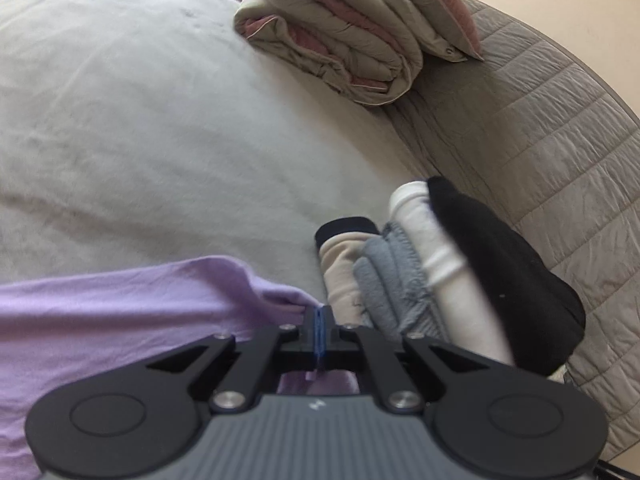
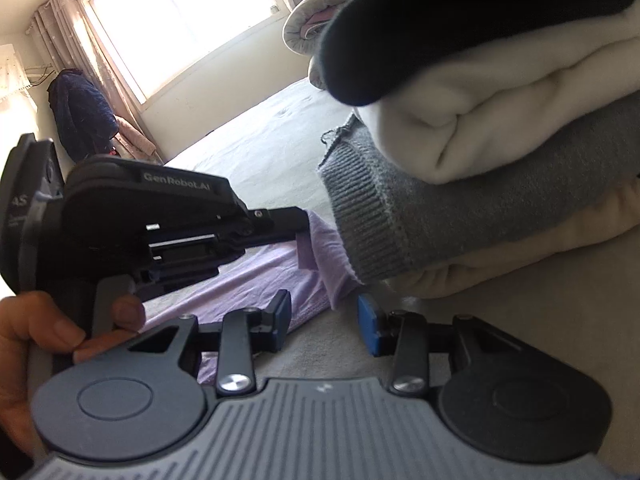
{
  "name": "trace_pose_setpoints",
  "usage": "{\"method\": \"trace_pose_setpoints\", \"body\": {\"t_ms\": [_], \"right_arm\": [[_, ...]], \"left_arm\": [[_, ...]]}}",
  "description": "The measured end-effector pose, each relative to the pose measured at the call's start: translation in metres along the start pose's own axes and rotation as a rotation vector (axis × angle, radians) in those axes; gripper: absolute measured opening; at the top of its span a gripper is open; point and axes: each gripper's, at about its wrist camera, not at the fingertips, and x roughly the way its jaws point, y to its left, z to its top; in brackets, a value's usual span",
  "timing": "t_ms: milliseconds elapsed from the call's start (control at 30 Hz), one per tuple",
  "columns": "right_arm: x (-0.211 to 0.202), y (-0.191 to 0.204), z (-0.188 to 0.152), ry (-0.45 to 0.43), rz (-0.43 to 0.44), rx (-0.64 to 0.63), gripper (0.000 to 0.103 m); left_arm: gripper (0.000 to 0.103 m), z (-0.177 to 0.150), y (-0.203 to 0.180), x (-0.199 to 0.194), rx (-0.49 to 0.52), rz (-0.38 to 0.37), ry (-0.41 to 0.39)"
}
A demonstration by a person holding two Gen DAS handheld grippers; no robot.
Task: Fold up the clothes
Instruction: 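Grasp the sleeve cuff with the left gripper and smooth it flat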
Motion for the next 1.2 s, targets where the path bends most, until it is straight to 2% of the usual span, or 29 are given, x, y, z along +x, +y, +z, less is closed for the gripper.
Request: {"method": "trace_pose_setpoints", "body": {"t_ms": [233, 400, 567, 633, 733, 867, 967, 1067, 1200], "right_arm": [[-0.006, -0.002, 0.001, -0.024, 0.008, 0.020, 0.041], [-0.007, -0.004, 0.000, -0.030, 0.011, 0.032, 0.041], [-0.006, -0.001, -0.001, -0.027, 0.005, 0.021, 0.041], [-0.007, -0.002, -0.002, -0.029, -0.001, 0.016, 0.041], [-0.011, -0.010, -0.002, -0.031, 0.000, 0.016, 0.041], [-0.014, -0.012, -0.004, -0.030, 0.010, 0.007, 0.041], [-0.011, -0.006, -0.004, -0.029, 0.016, -0.002, 0.041], [-0.008, 0.004, -0.005, -0.024, 0.016, -0.024, 0.041], [0.009, 0.035, -0.001, -0.022, 0.021, -0.082, 0.041]], "left_arm": [[0.000, 0.011, -0.016, -0.010, 0.019, -0.014, -0.027], [0.000, 0.017, -0.026, 0.002, 0.035, 0.014, -0.036], [0.001, 0.022, -0.020, 0.020, 0.029, 0.015, -0.002], [0.001, 0.021, -0.018, 0.015, 0.025, 0.008, -0.012], [0.009, 0.018, -0.015, 0.001, 0.029, 0.005, -0.035], [0.026, 0.008, 0.000, -0.030, 0.013, 0.043, -0.093], [0.032, -0.003, 0.019, -0.060, -0.003, 0.105, -0.157], [0.040, -0.016, 0.043, -0.096, 0.002, 0.245, -0.220], [0.041, -0.034, 0.090, -0.154, -0.022, 0.400, -0.291]]}}
